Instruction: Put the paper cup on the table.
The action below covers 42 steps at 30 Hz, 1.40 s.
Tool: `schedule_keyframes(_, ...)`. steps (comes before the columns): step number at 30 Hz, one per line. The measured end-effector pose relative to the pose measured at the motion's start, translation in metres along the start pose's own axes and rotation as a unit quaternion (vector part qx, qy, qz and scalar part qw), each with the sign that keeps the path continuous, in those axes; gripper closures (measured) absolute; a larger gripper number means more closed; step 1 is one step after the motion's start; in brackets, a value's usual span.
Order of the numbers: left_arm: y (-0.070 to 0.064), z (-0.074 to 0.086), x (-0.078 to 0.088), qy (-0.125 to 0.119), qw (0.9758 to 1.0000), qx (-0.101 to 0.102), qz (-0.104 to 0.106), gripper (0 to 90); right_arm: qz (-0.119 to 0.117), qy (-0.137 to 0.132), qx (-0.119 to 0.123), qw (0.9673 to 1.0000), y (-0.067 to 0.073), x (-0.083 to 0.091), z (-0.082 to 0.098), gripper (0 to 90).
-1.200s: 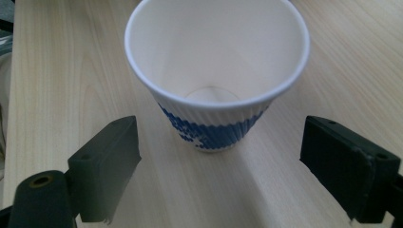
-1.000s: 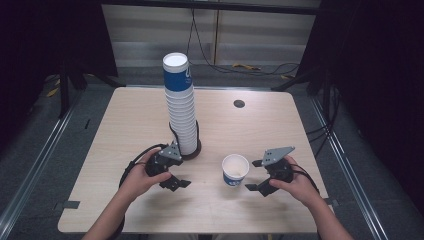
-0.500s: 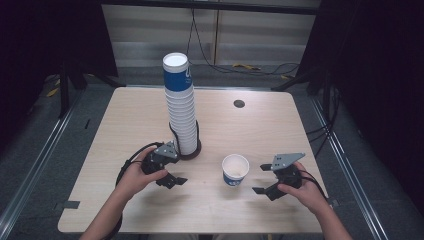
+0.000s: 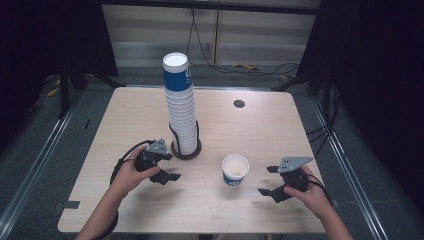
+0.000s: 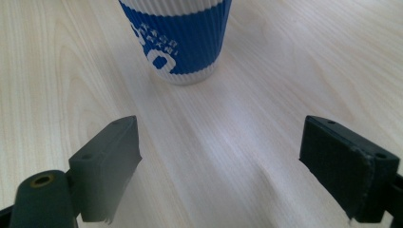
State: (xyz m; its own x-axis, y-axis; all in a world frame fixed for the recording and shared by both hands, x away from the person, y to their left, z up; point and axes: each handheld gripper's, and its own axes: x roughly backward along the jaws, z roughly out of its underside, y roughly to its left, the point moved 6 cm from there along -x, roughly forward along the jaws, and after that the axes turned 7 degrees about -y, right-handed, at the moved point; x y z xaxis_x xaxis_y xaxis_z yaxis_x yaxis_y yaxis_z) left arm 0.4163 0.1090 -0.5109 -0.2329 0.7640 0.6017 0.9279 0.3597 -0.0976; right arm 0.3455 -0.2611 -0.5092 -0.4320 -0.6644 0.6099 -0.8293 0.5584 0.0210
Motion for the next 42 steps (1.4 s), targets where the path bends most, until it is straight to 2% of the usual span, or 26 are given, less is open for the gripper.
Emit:
schedule_keyframes(3, 0.006, 0.005, 0.004, -0.004, 1.0000, 0.004, -0.006, 17.5, 0.007, 0.006, 0.003, 1.0000, -0.001, 0.000, 0.005, 12.6)
schedule_keyframes(4, 0.008, 0.006, 0.004, -0.013, 0.9998, 0.008, -0.009, 17.4, 0.007, 0.005, 0.002, 1.0000, 0.000, 0.000, 0.006, 12.6)
schedule_keyframes(7, 0.012, 0.010, 0.007, -0.012, 0.9998, 0.013, -0.011, 17.4, 0.009, 0.004, 0.000, 0.9999, -0.001, 0.001, 0.009, 12.6)
schedule_keyframes(12, 0.020, 0.016, 0.012, -0.015, 0.9996, 0.011, -0.021, 17.4, 0.016, 0.003, -0.004, 0.9999, -0.002, 0.002, 0.016, 12.7)
schedule_keyframes(13, 0.021, 0.017, 0.012, -0.022, 0.9994, 0.015, -0.020, 17.5, 0.018, 0.003, -0.004, 0.9998, -0.002, 0.003, 0.017, 12.7)
schedule_keyframes(15, 0.024, 0.020, 0.015, -0.018, 0.9995, 0.010, -0.023, 17.5, 0.019, 0.002, -0.003, 0.9998, -0.003, 0.004, 0.018, 12.7)
schedule_keyframes(20, 0.029, 0.026, 0.017, -0.028, 0.9991, 0.017, -0.025, 17.5, 0.027, -0.005, -0.011, 0.9996, -0.006, 0.007, 0.022, 12.7)
schedule_keyframes(28, 0.037, 0.041, 0.018, -0.022, 0.9991, 0.022, -0.027, 17.5, 0.039, 0.000, -0.016, 0.9991, -0.009, 0.009, 0.031, 12.9)
schedule_keyframes(31, 0.040, 0.047, 0.019, -0.011, 0.9993, 0.017, -0.031, 17.6, 0.043, 0.000, -0.016, 0.9990, -0.011, 0.009, 0.035, 12.9)
schedule_keyframes(34, 0.043, 0.052, 0.019, -0.013, 0.9991, 0.022, -0.035, 17.6, 0.046, 0.001, -0.022, 0.9987, -0.013, 0.010, 0.038, 13.0)
schedule_keyframes(42, 0.050, 0.058, 0.021, -0.019, 0.9985, 0.018, -0.049, 17.5, 0.058, 0.003, -0.018, 0.9981, -0.016, 0.010, 0.043, 13.2)
